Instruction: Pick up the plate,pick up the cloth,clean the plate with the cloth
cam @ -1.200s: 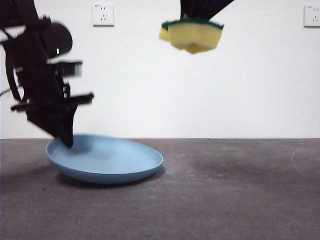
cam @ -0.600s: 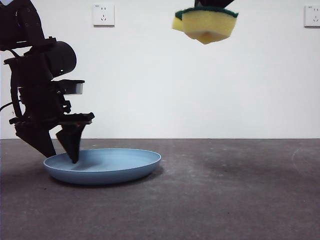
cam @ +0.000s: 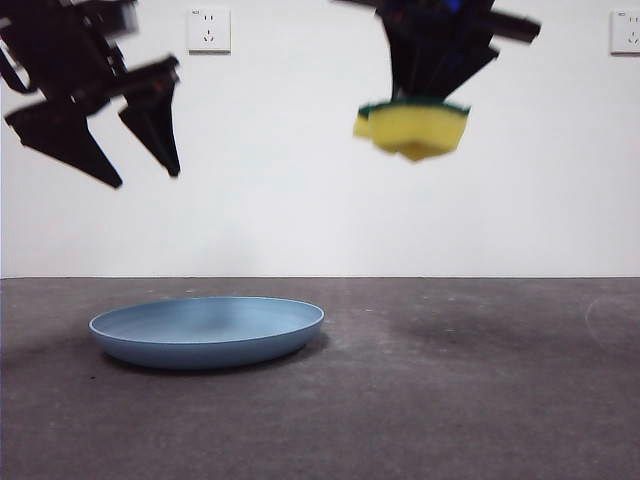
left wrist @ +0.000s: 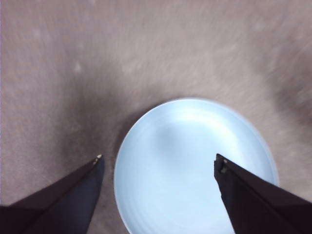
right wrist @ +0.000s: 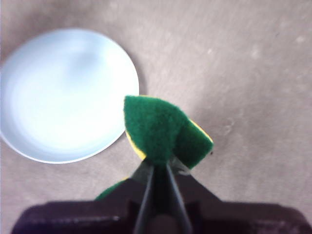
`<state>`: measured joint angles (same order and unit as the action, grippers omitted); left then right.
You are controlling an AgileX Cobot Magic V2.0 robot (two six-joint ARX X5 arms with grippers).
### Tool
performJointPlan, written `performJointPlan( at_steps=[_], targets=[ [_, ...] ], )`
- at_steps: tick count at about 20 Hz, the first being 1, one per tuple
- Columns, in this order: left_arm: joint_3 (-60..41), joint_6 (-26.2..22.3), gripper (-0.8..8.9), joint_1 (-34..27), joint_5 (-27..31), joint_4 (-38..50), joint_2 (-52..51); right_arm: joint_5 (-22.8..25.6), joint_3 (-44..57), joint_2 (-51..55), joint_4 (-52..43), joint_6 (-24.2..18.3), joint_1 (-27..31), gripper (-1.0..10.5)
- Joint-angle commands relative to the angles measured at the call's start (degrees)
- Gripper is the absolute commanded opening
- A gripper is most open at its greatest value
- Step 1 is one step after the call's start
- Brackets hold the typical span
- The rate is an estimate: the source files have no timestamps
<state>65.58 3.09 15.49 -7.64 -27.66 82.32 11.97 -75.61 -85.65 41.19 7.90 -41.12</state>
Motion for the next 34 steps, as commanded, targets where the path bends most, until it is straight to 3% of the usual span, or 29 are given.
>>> performJointPlan(
  at_steps=[1,5,9,12,22,24,26,30,31,34],
  targets=[
    [-7.3,2.2,3.71,0.3,0.1,3.3,-7.1,-0.1,0.5,-3.9,-1.6,-0.6,0.6,-0.2],
    [-16.7,3.5,3.71,0.3,0.1,5.5,-21.7,-0.1,0.5,-10.2,-5.5,-0.9,2.9,-0.2],
    [-19.6,5.8,3.71,1.0,0.0,2.1,-35.7,-0.2,0.5,-17.0,-8.7,-0.9,6.0,-0.2],
    [-19.6,5.7,3.71,1.5,1.6,-0.6,-43.2,-4.9,0.5,-21.3,-11.5,-0.9,7.6,-0.2],
    [-19.6,5.4,3.69,1.5,4.6,-7.7,-50.2,-4.6,0.5,-25.4,-12.3,-1.8,7.7,-0.1],
    [-19.6,5.4,3.69,1.4,4.6,-8.0,-50.2,-6.5,0.5,-25.4,-12.2,-1.9,7.8,-0.1],
    [-19.6,5.4,3.69,1.4,4.6,-8.2,-50.2,-8.7,0.5,-25.4,-12.0,-2.0,7.8,0.8],
    [-19.6,5.3,3.69,1.4,4.6,-9.0,-50.2,-9.0,0.5,-25.4,-10.8,-2.0,7.8,5.2],
    [-19.6,5.3,3.69,1.4,4.6,-9.3,-50.2,-8.9,0.5,-25.4,-10.6,-1.9,7.8,5.7],
    [-19.6,5.0,3.69,1.4,4.6,-9.6,-50.2,-8.6,0.5,-25.4,-10.2,-2.0,7.8,5.8]
  ],
)
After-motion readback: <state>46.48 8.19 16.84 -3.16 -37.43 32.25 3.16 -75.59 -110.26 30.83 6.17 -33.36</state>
